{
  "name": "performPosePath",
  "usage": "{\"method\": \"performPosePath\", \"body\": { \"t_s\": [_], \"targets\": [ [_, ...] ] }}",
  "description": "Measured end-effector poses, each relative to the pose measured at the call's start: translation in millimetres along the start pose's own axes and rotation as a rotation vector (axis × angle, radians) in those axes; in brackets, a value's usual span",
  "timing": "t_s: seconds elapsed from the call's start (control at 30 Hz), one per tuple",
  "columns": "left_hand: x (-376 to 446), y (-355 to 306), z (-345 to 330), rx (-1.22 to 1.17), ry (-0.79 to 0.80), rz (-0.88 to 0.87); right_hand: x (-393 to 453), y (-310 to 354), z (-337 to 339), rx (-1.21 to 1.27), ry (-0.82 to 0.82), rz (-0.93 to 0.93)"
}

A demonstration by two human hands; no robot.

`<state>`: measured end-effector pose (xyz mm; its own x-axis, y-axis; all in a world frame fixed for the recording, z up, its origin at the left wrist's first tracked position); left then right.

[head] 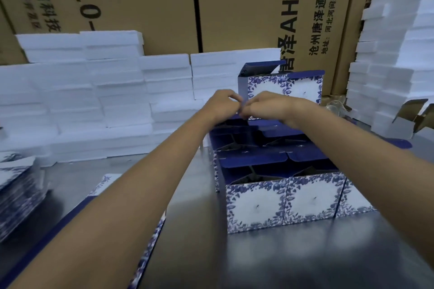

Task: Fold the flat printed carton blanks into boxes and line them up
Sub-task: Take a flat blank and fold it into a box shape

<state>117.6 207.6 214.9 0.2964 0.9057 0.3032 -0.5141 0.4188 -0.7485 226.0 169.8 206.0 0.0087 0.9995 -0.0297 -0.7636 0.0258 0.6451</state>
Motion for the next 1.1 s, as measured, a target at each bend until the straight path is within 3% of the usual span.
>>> {"method": "performPosePath", "body": {
  "t_s": [0.17, 0.3, 0.4, 0.5, 0.57, 0.67, 0.9, 1.1],
  "targets": [
    [-61.2, -0.7, 60.9, -0.056, -0.069, 0.015, -38.0, 69.5, -43.8, 0.051, 0.038, 0.12],
    [-112.7, 45.2, 100.0, -0.203, -0.177, 0.144, -60.5, 110.3, -102.8, 0.148, 0.1, 0.19],
    [-153.8, 98.9, 105.5, -0.283, -0.207, 0.266, -79.0, 118.4, -162.2, 0.076, 0.182, 0.232],
    [-190.1, 166.3, 104.5, 0.01, -0.21, 0.359, -90.7, 86.7, -228.4, -0.109, 0.254, 0.178],
    [-225.2, 219.0, 112.9, 0.338, -0.234, 0.565, -101.7, 56.2, -263.8, -0.108, 0.24, 0.115],
    [-269.0, 267.2, 109.7, 0.546, -0.181, 0.799, -113.6, 31.7, -300.4, -0.112, 0.153, 0.133],
    [-266.3, 277.2, 102.3, 0.657, -0.194, 0.822, -98.9, 30.5, -322.7, -0.051, 0.083, 0.074],
    [-260.7, 265.6, 110.9, 0.698, -0.294, 0.715, -93.1, 24.8, -318.2, 0.113, 0.059, 0.038]
  ]
}}
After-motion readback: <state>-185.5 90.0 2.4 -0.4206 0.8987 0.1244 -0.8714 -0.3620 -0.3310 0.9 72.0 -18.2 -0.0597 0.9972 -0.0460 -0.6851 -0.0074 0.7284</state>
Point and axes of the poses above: each hand's wrist, its own x-axis towards the middle knuckle, its own z-axis out of the back of the hand, y = z × x, the point moved 9 cm from there along x, towards the middle knuckle, and after that the axes turned 2 degrees about -z, right-handed, at the moved point
